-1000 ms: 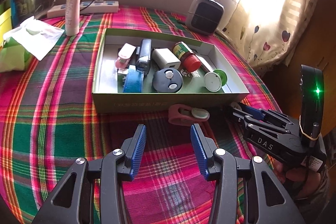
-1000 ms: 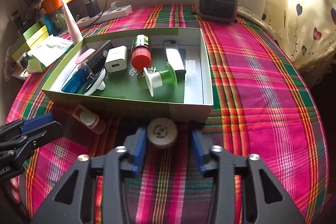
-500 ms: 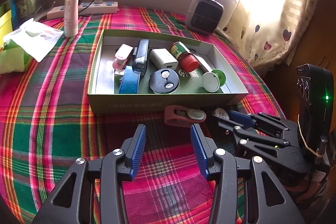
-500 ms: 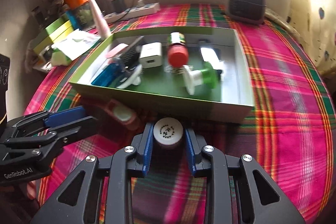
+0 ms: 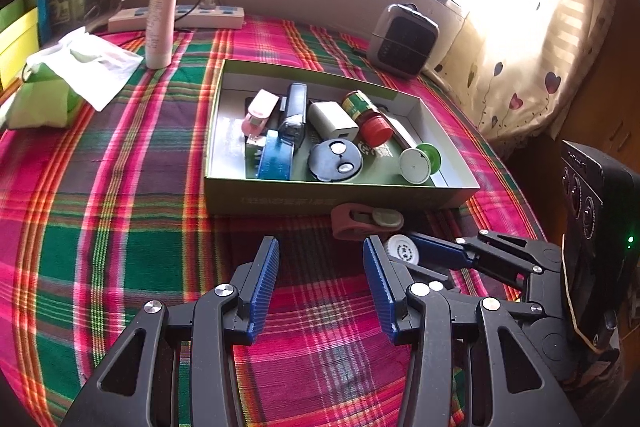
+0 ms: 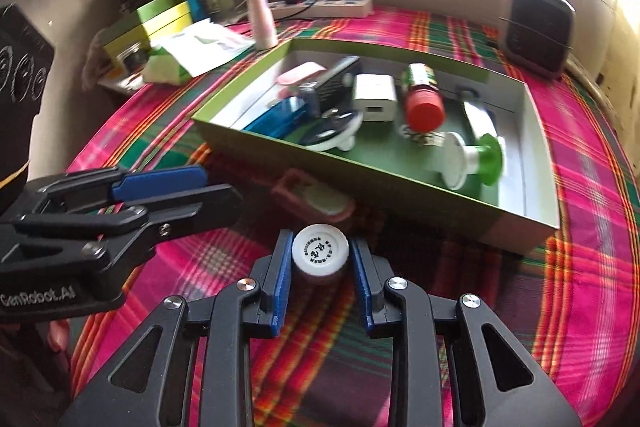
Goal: Organize rigid objects
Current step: 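Close the left gripper on the pink clip while the right gripper holds the container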
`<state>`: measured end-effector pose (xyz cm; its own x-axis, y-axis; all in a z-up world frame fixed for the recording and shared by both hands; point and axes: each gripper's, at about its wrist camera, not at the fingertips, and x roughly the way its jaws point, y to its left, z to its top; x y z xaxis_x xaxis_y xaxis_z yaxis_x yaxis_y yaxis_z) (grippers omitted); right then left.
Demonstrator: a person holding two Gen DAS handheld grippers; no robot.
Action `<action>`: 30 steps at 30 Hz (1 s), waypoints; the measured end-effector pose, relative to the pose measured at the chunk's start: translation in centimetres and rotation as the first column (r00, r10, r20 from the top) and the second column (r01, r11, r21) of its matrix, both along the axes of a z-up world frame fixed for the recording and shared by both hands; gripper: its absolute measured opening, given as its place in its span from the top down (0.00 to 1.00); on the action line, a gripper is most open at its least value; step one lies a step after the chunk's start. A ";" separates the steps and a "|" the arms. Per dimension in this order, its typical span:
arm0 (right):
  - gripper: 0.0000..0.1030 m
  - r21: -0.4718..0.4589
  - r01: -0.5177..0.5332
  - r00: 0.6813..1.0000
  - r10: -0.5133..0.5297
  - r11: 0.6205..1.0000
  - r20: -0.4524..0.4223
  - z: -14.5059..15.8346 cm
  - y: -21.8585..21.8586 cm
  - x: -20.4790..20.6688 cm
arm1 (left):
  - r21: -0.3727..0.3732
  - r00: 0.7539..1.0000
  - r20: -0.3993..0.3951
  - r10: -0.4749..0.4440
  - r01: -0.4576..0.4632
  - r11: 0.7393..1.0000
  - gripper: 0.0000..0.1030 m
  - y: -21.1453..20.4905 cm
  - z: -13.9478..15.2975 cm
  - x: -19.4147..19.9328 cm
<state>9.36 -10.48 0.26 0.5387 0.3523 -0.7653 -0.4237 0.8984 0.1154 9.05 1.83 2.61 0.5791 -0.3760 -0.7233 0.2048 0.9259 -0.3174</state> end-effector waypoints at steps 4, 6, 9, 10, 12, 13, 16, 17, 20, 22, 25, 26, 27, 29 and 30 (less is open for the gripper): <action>0.72 0.002 0.068 0.998 -0.068 0.998 0.018 0.4 -1.4 0.0 | -0.005 1.000 -0.002 0.003 -0.003 1.000 0.58 0.2 0.0 0.0; 0.72 -0.001 0.110 0.994 -0.110 0.994 0.025 0.6 -2.1 0.3 | -0.008 1.000 -0.007 -0.002 0.002 1.000 0.58 0.2 -0.1 0.0; 0.72 0.015 0.151 0.988 -0.151 0.988 0.019 0.7 -2.8 0.9 | -0.011 1.000 -0.013 -0.008 0.008 1.000 0.58 0.0 -0.1 -0.1; 0.72 0.023 0.158 0.987 -0.159 0.987 0.017 0.7 -2.8 1.1 | -0.012 1.000 -0.014 -0.007 0.006 1.000 0.58 0.0 -0.1 -0.1; 0.72 0.036 0.171 0.985 -0.172 0.985 0.023 0.9 -3.0 1.2 | -0.015 1.000 -0.014 -0.002 0.002 1.000 0.58 0.1 -0.1 -0.1; 0.72 0.045 0.177 0.984 -0.178 0.983 0.025 1.0 -3.1 1.2 | -0.016 1.000 -0.014 0.001 -0.001 1.000 0.58 0.2 -0.2 -0.1; 0.72 0.063 0.180 0.983 -0.181 0.982 0.012 1.0 -3.2 1.3 | -0.019 1.000 -0.018 0.006 -0.007 1.000 0.58 0.3 -0.3 0.0; 0.72 0.057 0.177 0.984 -0.178 0.983 0.009 0.9 -3.1 1.3 | -0.020 1.000 -0.019 0.005 -0.006 1.000 0.58 0.3 -0.3 0.0; 0.72 0.054 0.164 0.986 -0.164 0.985 0.005 0.8 -2.7 1.2 | -0.021 1.000 -0.019 0.002 -0.003 1.000 0.58 0.2 -0.3 0.0; 0.72 0.059 0.156 0.988 -0.156 0.986 0.006 0.9 -2.6 1.1 | -0.022 1.000 -0.018 0.005 -0.005 1.000 0.58 0.3 -0.3 0.0; 0.72 0.057 0.126 0.992 -0.127 0.990 0.007 1.0 -2.0 0.8 | -0.028 1.000 -0.018 0.011 -0.012 1.000 0.58 0.4 -0.2 0.0; 0.72 0.055 0.117 0.993 -0.118 0.992 0.006 0.9 -1.7 0.7 | -0.032 1.000 -0.020 0.014 -0.015 0.999 0.58 0.5 -0.2 0.0; 0.72 0.053 0.107 0.994 -0.107 0.993 0.003 0.9 -1.4 0.6 | -0.037 1.000 -0.021 0.016 -0.016 0.999 0.58 0.6 -0.2 0.0; 0.72 0.066 0.087 0.996 -0.086 0.994 -0.011 0.7 -1.0 0.6 | -0.043 1.000 -0.023 0.017 -0.018 0.999 0.58 0.7 -0.2 0.0; 0.72 0.076 0.077 0.997 -0.076 0.994 -0.021 0.6 -0.8 0.6 | -0.044 1.000 -0.022 0.019 -0.020 0.999 0.58 0.7 -0.1 0.0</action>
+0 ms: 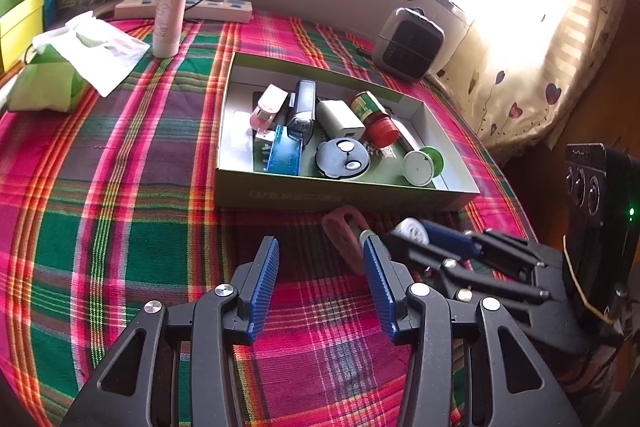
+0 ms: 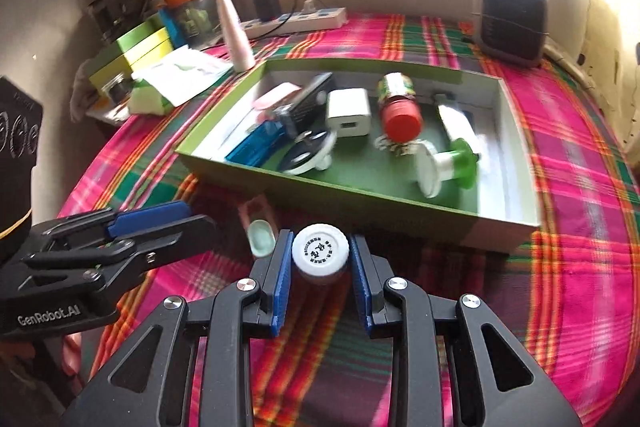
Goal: Organize rigid objects
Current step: 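Close the left gripper on the pink clip while the right gripper holds the container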
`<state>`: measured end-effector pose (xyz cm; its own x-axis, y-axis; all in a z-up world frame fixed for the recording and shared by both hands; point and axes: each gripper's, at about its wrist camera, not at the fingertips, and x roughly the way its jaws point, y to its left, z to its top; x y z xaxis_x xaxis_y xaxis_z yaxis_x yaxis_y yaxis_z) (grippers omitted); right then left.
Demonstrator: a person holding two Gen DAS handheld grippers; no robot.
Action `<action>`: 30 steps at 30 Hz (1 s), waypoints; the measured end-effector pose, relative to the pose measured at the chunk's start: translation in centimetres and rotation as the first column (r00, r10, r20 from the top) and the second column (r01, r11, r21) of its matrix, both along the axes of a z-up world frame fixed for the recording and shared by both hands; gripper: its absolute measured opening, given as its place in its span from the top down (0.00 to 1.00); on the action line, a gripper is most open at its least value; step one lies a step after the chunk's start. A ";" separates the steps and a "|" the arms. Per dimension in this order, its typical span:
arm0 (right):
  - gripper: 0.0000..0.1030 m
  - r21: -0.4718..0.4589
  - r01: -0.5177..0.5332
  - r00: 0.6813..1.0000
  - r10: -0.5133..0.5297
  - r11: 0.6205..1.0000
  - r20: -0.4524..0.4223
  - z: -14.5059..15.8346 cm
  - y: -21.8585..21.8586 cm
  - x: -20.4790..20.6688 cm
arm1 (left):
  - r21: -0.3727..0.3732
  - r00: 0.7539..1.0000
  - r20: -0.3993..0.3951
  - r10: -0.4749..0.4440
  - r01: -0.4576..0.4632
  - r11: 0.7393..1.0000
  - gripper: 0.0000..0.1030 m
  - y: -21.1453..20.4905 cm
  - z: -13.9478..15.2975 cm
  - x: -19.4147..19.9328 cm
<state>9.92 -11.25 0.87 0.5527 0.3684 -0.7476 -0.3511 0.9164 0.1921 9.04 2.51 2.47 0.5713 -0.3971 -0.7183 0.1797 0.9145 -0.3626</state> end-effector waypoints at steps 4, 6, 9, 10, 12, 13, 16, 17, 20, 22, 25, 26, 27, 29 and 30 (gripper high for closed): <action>0.72 0.015 -0.043 0.999 0.043 0.999 -0.016 -0.2 0.9 -0.3 | -0.002 1.000 0.002 0.006 -0.006 1.000 0.58 0.2 0.1 -0.1; 0.72 0.030 -0.060 0.998 0.061 0.998 -0.025 -0.3 1.2 -0.4 | -0.002 1.000 0.000 0.007 -0.007 1.000 0.58 0.2 0.1 -0.1; 0.72 0.023 -0.047 0.999 0.048 0.999 -0.016 -0.2 1.0 -0.5 | 0.001 1.000 -0.002 0.001 -0.001 1.000 0.58 0.2 0.1 -0.1; 0.72 0.022 -0.038 0.999 0.039 0.999 -0.011 0.0 0.7 -0.6 | 0.003 1.000 -0.002 -0.003 0.003 1.000 0.58 0.1 0.0 -0.1; 0.72 0.021 -0.022 1.000 0.022 1.000 -0.004 0.1 0.2 -0.7 | 0.013 1.000 -0.001 -0.018 0.018 1.000 0.58 -0.3 0.0 -0.1; 0.72 0.020 -0.010 1.000 0.010 1.000 -0.002 0.2 -0.1 -0.7 | 0.018 1.000 0.001 -0.025 0.025 1.000 0.58 -0.5 0.0 -0.1; 0.72 0.024 0.020 1.000 -0.020 1.000 -0.002 0.2 -1.1 -0.7 | 0.050 0.999 0.008 -0.053 0.052 0.997 0.58 -1.3 0.1 0.0; 0.72 0.027 0.027 1.000 -0.027 0.999 -0.003 0.2 -1.4 -0.6 | 0.071 0.998 0.009 -0.065 0.064 0.995 0.58 -1.7 0.0 0.0; 0.72 0.033 0.049 0.999 -0.049 0.998 -0.006 0.2 -2.2 -0.5 | 0.106 0.997 0.001 -0.072 0.071 0.992 0.58 -2.2 -0.3 0.3; 0.72 0.033 0.061 0.998 -0.061 0.998 -0.005 0.2 -2.7 -0.5 | 0.122 0.997 -0.004 -0.076 0.076 0.990 0.58 -2.5 -0.5 0.4; 0.72 0.026 0.073 0.997 -0.073 0.997 0.004 0.3 -3.2 -0.6 | 0.155 0.997 -0.003 -0.083 0.082 0.985 0.58 -3.0 -0.8 0.6; 0.72 0.022 0.076 0.997 -0.077 0.997 0.008 0.4 -3.4 -0.6 | 0.164 0.996 -0.003 -0.086 0.085 0.983 0.58 -3.2 -0.9 0.7; 0.72 0.019 0.078 0.997 -0.078 0.997 0.013 0.4 -3.5 -0.7 | 0.169 0.996 -0.003 -0.086 0.086 0.982 0.58 -3.3 -1.0 0.8; 0.72 0.023 0.079 0.997 -0.079 0.997 0.014 0.4 -3.6 -0.7 | 0.184 0.996 -0.002 -0.085 0.083 0.979 0.58 -3.5 -1.1 0.9; 0.72 0.026 0.078 0.997 -0.078 0.997 0.014 0.4 -3.7 -0.7 | 0.195 0.996 0.003 -0.084 0.081 0.977 0.58 -3.6 -1.2 0.9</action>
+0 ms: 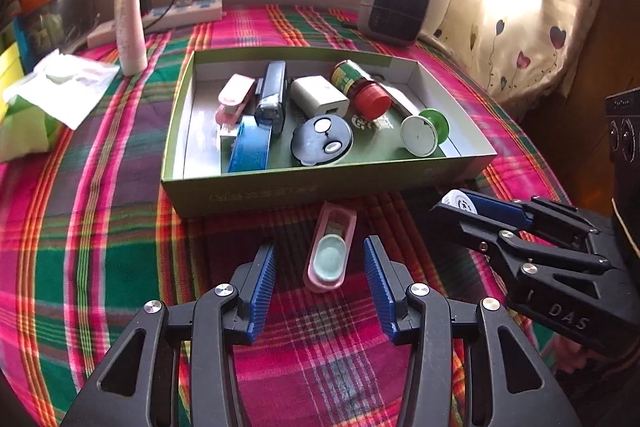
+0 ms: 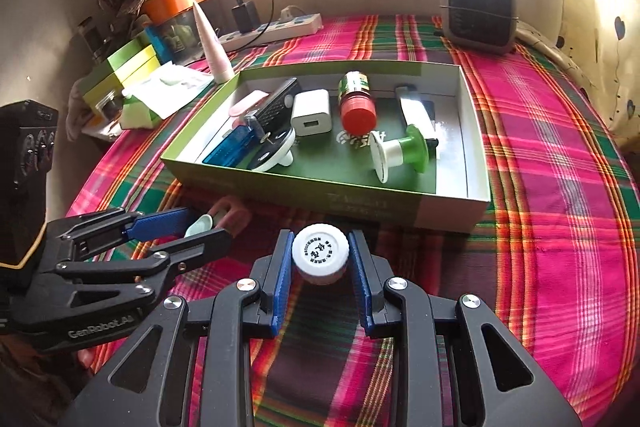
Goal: Organize rigid objects
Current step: 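Close the left gripper on the pink clip while the right gripper holds the container, then lift the pink clip with the left gripper while the right gripper holds the container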
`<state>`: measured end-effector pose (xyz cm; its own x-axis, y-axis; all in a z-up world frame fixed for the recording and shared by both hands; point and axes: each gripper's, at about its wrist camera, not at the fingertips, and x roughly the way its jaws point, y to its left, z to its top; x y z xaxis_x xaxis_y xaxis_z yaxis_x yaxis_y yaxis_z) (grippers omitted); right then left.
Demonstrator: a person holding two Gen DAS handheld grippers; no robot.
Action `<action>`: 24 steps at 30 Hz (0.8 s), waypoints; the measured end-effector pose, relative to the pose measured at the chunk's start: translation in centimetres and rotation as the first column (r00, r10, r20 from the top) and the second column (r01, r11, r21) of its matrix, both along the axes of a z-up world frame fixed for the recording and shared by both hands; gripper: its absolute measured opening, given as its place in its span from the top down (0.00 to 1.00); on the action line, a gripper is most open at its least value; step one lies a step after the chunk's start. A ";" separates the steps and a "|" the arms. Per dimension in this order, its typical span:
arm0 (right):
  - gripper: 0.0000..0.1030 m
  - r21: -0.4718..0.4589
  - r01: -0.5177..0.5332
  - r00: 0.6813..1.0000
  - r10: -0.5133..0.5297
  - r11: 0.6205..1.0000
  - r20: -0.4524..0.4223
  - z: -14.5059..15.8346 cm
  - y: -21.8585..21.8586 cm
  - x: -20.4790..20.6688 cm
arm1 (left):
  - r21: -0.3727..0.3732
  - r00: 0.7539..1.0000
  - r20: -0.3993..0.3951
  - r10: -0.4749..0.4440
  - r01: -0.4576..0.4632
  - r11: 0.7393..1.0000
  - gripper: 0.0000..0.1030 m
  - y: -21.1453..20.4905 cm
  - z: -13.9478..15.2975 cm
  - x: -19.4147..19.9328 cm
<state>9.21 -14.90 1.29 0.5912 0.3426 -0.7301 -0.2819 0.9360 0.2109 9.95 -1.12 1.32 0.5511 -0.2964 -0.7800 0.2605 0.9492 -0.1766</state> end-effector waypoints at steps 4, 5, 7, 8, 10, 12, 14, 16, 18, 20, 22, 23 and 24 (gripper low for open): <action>0.72 -0.004 -0.003 1.000 0.003 1.000 0.008 0.0 0.0 0.0 | 0.014 1.000 0.008 0.005 -0.005 1.000 0.58 -0.2 0.0 0.2; 0.72 -0.005 -0.003 1.000 0.003 1.000 0.010 0.0 0.0 0.0 | 0.021 1.000 0.012 0.004 -0.005 1.000 0.59 -0.3 0.0 0.3; 0.72 0.000 -0.004 1.000 0.004 1.000 0.008 0.0 -0.1 0.0 | 0.038 1.000 0.020 0.009 -0.010 0.999 0.61 -0.5 0.0 0.4; 0.72 0.002 -0.003 1.000 0.003 1.000 0.008 0.0 -0.2 0.0 | 0.044 1.000 0.022 0.011 -0.012 0.999 0.64 -0.6 -0.1 0.5; 0.72 0.007 -0.002 1.000 0.002 1.000 0.006 -0.1 -0.2 0.0 | 0.049 1.000 0.024 0.017 -0.018 0.999 0.68 -0.6 -0.1 0.6; 0.72 0.009 -0.003 1.000 0.003 1.000 0.003 -0.1 -0.3 0.0 | 0.050 1.000 0.024 0.018 -0.019 0.999 0.73 -0.5 -0.1 0.7; 0.72 0.011 -0.005 1.000 0.005 1.000 0.002 -0.2 -0.3 0.0 | 0.055 1.000 0.026 0.016 -0.017 0.998 0.76 -0.6 -0.1 0.6; 0.72 0.011 -0.009 1.000 0.009 1.000 -0.001 -0.3 -0.2 0.1 | 0.061 0.999 0.030 0.014 -0.016 0.998 0.78 -0.6 -0.1 0.6; 0.72 0.013 -0.012 1.000 0.012 1.000 -0.002 -0.3 -0.2 0.1 | 0.060 0.999 0.029 0.016 -0.018 0.998 0.83 -0.6 -0.2 0.6; 0.72 0.014 -0.011 1.000 0.011 1.000 -0.003 -0.3 -0.2 0.1 | 0.057 0.999 0.029 0.019 -0.020 0.998 0.84 -0.6 -0.2 0.6; 0.72 0.015 -0.011 1.000 0.011 1.000 -0.004 -0.3 -0.2 0.1 | 0.057 0.999 0.030 0.019 -0.020 0.998 0.84 -0.6 -0.2 0.6; 0.72 0.014 -0.011 1.000 0.011 1.000 -0.005 -0.3 -0.2 0.1 | 0.057 0.999 0.031 0.019 -0.021 0.998 0.84 -0.6 -0.2 0.6; 0.72 0.014 -0.012 1.000 0.012 1.000 -0.005 -0.3 -0.2 0.1 | 0.057 0.999 0.031 0.019 -0.021 0.998 0.84 -0.5 -0.1 0.6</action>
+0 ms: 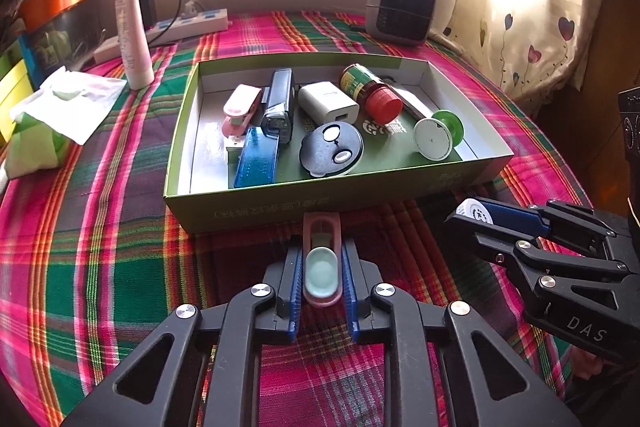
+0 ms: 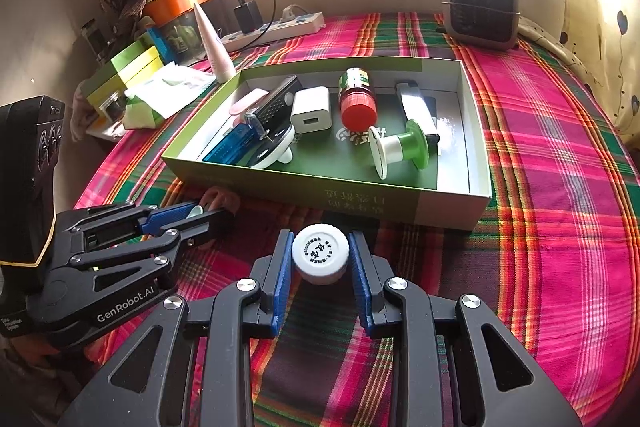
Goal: Organize rigid objects
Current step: 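Lift the pink clip with the left gripper while the right gripper holds the container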
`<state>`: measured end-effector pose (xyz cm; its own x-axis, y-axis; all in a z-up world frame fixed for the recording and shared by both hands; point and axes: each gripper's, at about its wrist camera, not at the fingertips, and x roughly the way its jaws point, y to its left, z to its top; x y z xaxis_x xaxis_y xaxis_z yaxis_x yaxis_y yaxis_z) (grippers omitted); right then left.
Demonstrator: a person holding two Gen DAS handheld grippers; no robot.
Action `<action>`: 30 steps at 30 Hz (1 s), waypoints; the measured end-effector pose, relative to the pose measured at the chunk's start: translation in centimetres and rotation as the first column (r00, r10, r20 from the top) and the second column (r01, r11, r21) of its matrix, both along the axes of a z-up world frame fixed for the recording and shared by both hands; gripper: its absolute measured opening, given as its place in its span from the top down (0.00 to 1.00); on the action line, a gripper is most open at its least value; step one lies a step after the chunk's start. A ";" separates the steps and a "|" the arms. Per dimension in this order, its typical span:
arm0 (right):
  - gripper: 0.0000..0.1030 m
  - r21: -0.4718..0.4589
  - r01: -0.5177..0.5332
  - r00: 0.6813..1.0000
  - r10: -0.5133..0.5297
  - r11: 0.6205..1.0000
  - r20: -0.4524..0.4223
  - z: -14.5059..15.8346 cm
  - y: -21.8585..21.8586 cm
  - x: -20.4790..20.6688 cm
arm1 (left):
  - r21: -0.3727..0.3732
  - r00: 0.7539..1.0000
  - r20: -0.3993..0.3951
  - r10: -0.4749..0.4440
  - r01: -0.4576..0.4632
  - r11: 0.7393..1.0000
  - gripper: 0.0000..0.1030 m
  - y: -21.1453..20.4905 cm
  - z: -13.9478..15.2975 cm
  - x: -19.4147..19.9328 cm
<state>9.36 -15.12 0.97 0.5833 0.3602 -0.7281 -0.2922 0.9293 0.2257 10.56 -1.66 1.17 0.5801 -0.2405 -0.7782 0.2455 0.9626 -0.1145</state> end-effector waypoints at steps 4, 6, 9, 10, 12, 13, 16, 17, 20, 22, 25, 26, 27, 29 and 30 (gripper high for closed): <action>0.72 -0.002 -0.001 1.000 0.001 1.000 -0.001 -0.1 0.0 0.0 | -0.001 1.000 -0.001 0.000 0.000 1.000 0.84 0.0 0.0 0.0; 0.72 -0.003 -0.001 1.000 0.001 1.000 -0.002 -0.1 0.0 0.0 | 0.000 1.000 -0.001 -0.001 0.001 1.000 0.84 -0.1 0.0 0.0; 0.72 -0.004 -0.002 1.000 0.002 1.000 -0.002 -0.1 0.1 0.0 | -0.003 1.000 -0.001 0.000 0.000 1.000 0.84 0.0 0.0 -0.1; 0.72 -0.005 -0.003 1.000 0.003 1.000 -0.002 -0.1 0.1 0.0 | -0.005 1.000 -0.001 0.001 -0.001 1.000 0.84 0.1 0.0 0.0; 0.72 -0.006 -0.003 1.000 0.003 1.000 -0.004 -0.2 0.1 0.0 | -0.006 1.000 -0.002 0.001 -0.001 1.000 0.84 0.1 0.1 -0.1; 0.72 -0.007 -0.003 1.000 0.003 1.000 -0.005 -0.2 0.1 0.1 | -0.007 1.000 -0.002 0.001 -0.001 1.000 0.84 0.1 0.1 -0.1; 0.72 -0.007 -0.003 1.000 0.003 1.000 -0.004 -0.2 0.1 0.1 | -0.009 1.000 -0.003 0.003 -0.003 1.000 0.84 0.1 0.1 0.0; 0.72 -0.008 -0.003 1.000 0.003 1.000 -0.005 -0.3 0.1 0.1 | -0.008 1.000 -0.003 0.003 -0.003 1.000 0.84 0.1 0.1 -0.1; 0.72 -0.009 -0.005 1.000 0.005 1.000 -0.006 -0.2 0.1 0.1 | -0.011 1.000 -0.004 0.006 -0.006 1.000 0.84 0.2 0.2 -0.1; 0.72 -0.010 -0.006 1.000 0.005 1.000 -0.003 -0.1 0.1 0.0 | -0.012 1.000 -0.004 0.008 -0.008 1.000 0.84 0.2 0.2 -0.2; 0.72 -0.013 -0.004 1.000 0.004 1.000 0.001 0.1 0.1 0.0 | -0.018 1.000 -0.001 0.008 -0.008 1.000 0.84 0.2 0.4 -0.3; 0.72 -0.013 -0.004 1.000 0.004 1.000 0.003 0.1 0.1 -0.1 | -0.021 1.000 0.001 0.008 -0.008 1.000 0.84 0.3 0.4 -0.4; 0.72 -0.013 -0.004 1.000 0.004 1.000 0.003 0.2 0.2 -0.1 | -0.024 1.000 0.004 0.007 -0.007 1.000 0.84 0.3 0.5 -0.4; 0.72 -0.013 -0.004 1.000 0.004 1.000 0.005 0.2 0.2 -0.1 | -0.032 1.000 0.013 0.008 -0.008 0.999 0.84 0.3 0.8 -0.6; 0.72 -0.013 -0.004 1.000 0.004 1.000 0.008 0.3 0.2 -0.2 | -0.035 1.000 0.017 0.008 -0.007 0.999 0.84 0.4 0.9 -0.7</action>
